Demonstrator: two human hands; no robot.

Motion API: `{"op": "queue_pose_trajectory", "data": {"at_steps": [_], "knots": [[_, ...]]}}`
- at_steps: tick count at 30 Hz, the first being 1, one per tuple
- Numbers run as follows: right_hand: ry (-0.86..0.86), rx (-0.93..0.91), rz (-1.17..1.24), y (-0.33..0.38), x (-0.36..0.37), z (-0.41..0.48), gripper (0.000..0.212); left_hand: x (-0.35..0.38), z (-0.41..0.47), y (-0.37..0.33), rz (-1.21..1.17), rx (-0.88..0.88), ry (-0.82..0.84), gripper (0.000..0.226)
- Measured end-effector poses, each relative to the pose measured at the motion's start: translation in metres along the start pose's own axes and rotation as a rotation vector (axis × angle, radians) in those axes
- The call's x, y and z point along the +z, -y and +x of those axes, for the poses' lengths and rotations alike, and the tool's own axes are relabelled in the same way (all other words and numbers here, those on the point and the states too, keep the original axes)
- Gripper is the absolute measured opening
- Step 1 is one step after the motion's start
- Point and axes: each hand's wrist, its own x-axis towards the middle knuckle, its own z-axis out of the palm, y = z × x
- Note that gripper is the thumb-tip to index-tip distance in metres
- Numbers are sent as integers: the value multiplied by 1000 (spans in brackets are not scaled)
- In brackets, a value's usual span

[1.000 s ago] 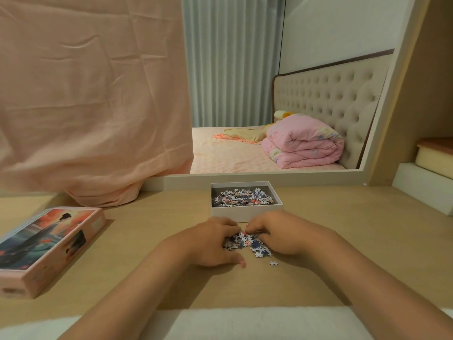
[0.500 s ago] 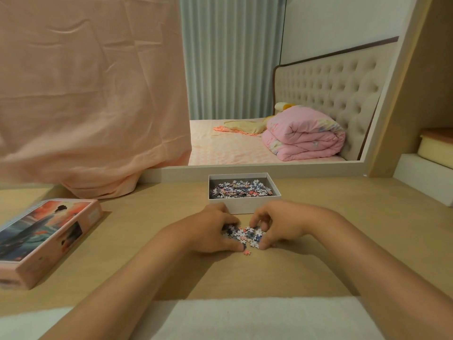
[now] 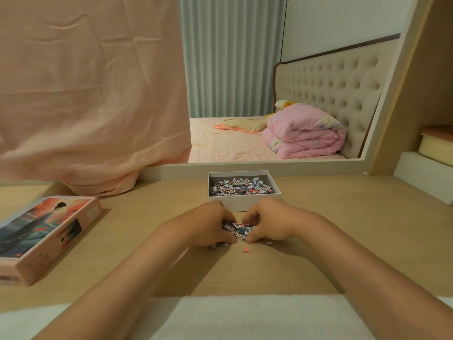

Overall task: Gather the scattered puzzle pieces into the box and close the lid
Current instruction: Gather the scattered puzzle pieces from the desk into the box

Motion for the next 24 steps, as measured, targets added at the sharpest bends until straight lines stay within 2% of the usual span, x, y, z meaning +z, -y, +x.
{"op": "queue_pose_trajectory", "data": {"at_steps": [4, 9, 13, 17, 21, 24], "knots": [[-65, 20, 63, 7, 8, 4, 40, 3, 1, -2, -106, -8, -62, 41], [-119, 76, 234, 6, 13, 8, 35, 8, 3, 0, -238, -31, -149, 32], [-129, 110, 523, 2, 13, 12, 19, 8, 6, 7, -439, -53, -184, 23], [-172, 116, 861, 6, 6, 10, 18, -1, 8, 11, -749, -40, -183, 20], [-273, 37, 828, 7, -20, 26, 22, -23, 24, 13, -812, -13, -287, 16], [-416, -13, 815, 6, -33, 41, 17, -36, 41, 13, -790, 1, -403, 16]]}}
